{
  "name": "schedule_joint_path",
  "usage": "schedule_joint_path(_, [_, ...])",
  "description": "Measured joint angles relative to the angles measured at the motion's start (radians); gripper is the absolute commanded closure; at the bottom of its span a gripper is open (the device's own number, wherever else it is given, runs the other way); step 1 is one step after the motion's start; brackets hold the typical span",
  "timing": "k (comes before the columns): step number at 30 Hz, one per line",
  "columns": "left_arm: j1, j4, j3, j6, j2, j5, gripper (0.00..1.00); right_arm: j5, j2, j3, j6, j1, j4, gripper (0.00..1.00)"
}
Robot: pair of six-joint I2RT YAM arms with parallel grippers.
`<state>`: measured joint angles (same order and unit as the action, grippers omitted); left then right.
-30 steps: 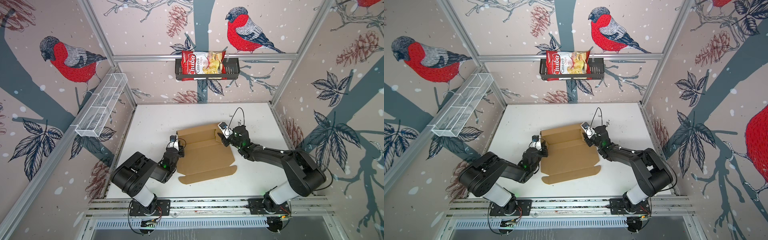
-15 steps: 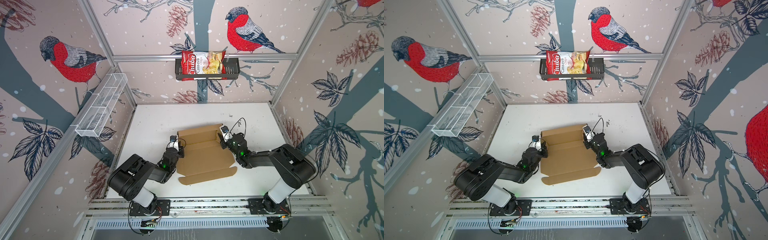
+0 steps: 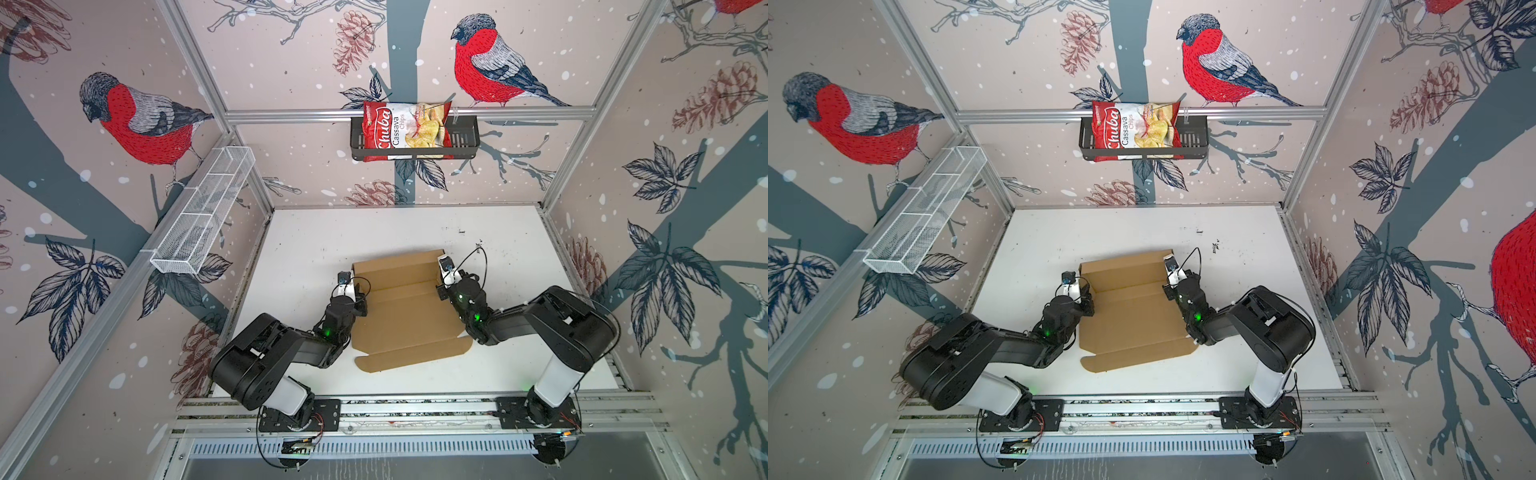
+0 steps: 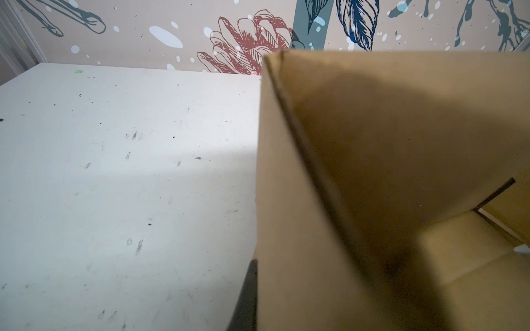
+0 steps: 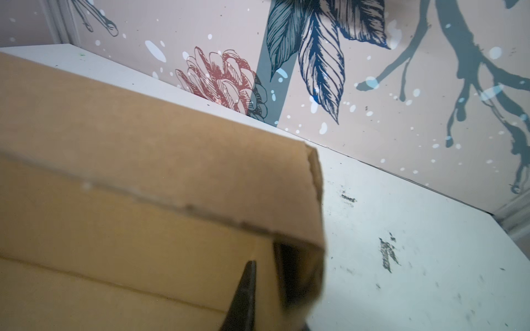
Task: Assemble paper box
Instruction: Fold the bottom flaps of a flat cardboard box at the center of the table, then rotate the paper box at the center of the table.
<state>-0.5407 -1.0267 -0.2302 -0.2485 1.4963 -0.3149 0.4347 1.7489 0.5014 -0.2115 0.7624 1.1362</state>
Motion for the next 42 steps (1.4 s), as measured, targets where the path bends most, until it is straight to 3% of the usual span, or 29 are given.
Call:
schedule_joint_path(5, [0.000, 0.024, -0.013, -0.018, -0.004, 0.000, 1.00, 0.191, 0.087, -0.023, -0.027, 0.077, 0.140, 0.75])
schedule_joint_path(9, [-0.002, 0.032, -0.013, -0.032, -0.011, 0.026, 1.00, 0.195, 0.110, -0.071, -0.026, 0.082, 0.182, 0.66])
schedule_joint_path(15, [-0.006, 0.038, -0.005, -0.040, -0.026, 0.060, 1.00, 0.096, 0.067, -0.092, 0.001, 0.016, 0.182, 0.77])
schedule_joint_path(19, [-0.005, 0.044, -0.001, -0.041, -0.039, 0.059, 1.00, 0.074, 0.065, -0.082, 0.001, 0.006, 0.183, 0.79])
schedule_joint_path(25, [-0.005, 0.106, -0.006, -0.060, -0.074, 0.060, 1.00, 0.140, 0.121, -0.039, -0.020, 0.019, 0.201, 0.86])
schedule_joint_path(30, [-0.010, 0.175, -0.019, -0.095, -0.113, 0.055, 1.00, 0.216, 0.129, 0.014, -0.016, 0.025, 0.183, 0.86])
schedule_joint_path(42, [-0.011, 0.500, -0.159, -0.269, -0.151, 0.039, 1.00, 0.295, 0.092, 0.136, 0.057, 0.035, -0.101, 0.86])
